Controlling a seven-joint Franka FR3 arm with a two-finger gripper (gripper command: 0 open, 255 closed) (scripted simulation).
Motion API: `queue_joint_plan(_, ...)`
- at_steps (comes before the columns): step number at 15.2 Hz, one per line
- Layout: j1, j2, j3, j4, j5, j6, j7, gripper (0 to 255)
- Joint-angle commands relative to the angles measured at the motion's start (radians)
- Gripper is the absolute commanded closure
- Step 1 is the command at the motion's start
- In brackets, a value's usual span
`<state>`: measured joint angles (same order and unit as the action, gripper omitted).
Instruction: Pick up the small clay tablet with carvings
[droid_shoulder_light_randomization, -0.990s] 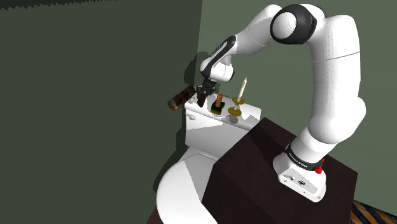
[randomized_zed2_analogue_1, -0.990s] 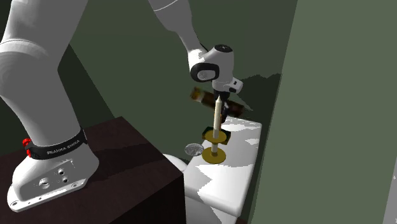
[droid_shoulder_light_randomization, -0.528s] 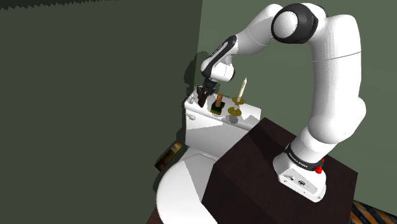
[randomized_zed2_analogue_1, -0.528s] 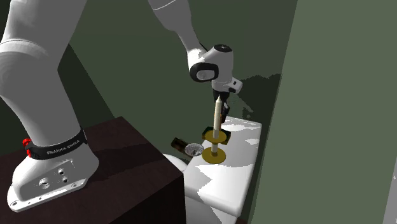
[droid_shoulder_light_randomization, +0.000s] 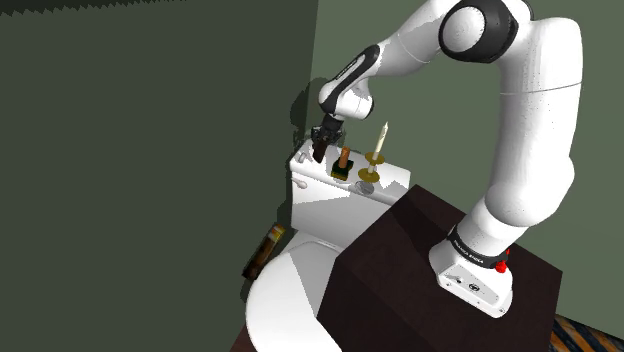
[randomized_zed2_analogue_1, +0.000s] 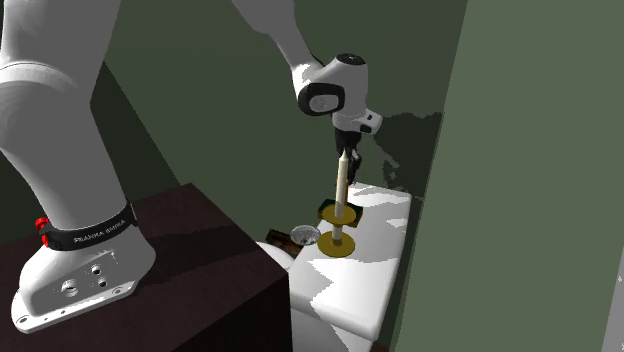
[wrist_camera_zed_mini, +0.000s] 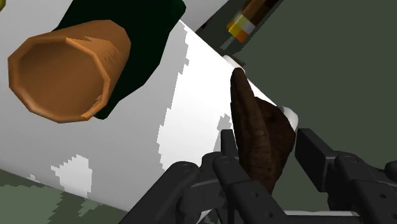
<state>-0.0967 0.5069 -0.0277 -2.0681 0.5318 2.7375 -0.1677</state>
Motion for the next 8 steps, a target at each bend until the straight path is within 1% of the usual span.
queue_joint_plan(1,0.007,-0.024,-0.01,-0.005,-0.012,-0.019,0.013,255)
queue_joint_plan(6,0.022,-0.08,-0.033,-0.013,-0.043,-0.066,0.047,255)
queue_joint_plan(8,0.023,-0.081,-0.034,-0.013,-0.044,-0.067,0.048,255)
